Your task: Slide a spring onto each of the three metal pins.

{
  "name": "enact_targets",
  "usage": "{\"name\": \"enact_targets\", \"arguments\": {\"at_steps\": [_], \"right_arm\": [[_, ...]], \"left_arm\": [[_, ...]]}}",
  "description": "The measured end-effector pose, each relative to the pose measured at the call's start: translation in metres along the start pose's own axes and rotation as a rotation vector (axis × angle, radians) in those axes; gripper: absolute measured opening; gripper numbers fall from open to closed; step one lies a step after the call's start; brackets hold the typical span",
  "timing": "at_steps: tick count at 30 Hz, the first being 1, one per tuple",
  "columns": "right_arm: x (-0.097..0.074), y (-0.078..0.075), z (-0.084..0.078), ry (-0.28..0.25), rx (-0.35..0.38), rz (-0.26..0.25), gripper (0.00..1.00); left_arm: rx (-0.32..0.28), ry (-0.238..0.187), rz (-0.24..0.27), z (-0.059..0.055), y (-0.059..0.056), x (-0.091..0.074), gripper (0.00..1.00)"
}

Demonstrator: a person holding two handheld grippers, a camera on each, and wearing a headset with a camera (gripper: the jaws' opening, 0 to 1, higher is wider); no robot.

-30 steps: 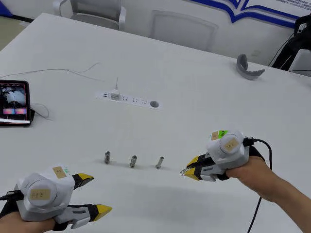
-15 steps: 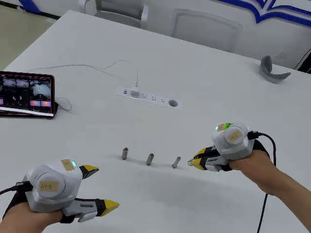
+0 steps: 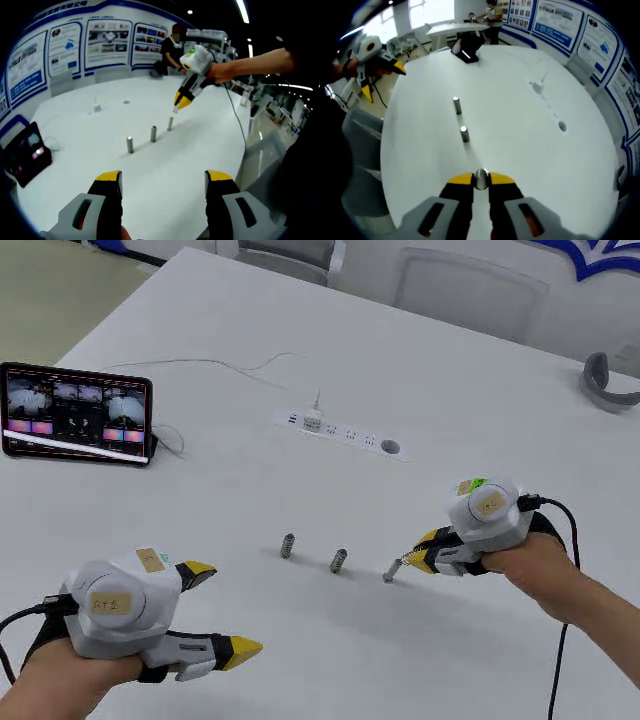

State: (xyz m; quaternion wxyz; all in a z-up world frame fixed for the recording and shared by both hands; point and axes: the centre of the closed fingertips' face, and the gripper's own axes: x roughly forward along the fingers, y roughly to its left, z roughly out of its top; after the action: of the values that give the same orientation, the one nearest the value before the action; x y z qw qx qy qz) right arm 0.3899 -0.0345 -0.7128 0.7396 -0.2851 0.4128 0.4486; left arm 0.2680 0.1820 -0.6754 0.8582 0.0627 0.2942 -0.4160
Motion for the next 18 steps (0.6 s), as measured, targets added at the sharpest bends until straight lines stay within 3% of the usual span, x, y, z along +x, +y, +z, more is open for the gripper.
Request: {"name": "enact_targets", "arguments": {"at_steps": [18], "right_arm": [[0.022,-0.001,-0.009,0.068,-0.057,0.029,0.13]], "left_arm": [[-0.037,0.008,0.035,-0.012,0.005,-0.013,0.67]]}}
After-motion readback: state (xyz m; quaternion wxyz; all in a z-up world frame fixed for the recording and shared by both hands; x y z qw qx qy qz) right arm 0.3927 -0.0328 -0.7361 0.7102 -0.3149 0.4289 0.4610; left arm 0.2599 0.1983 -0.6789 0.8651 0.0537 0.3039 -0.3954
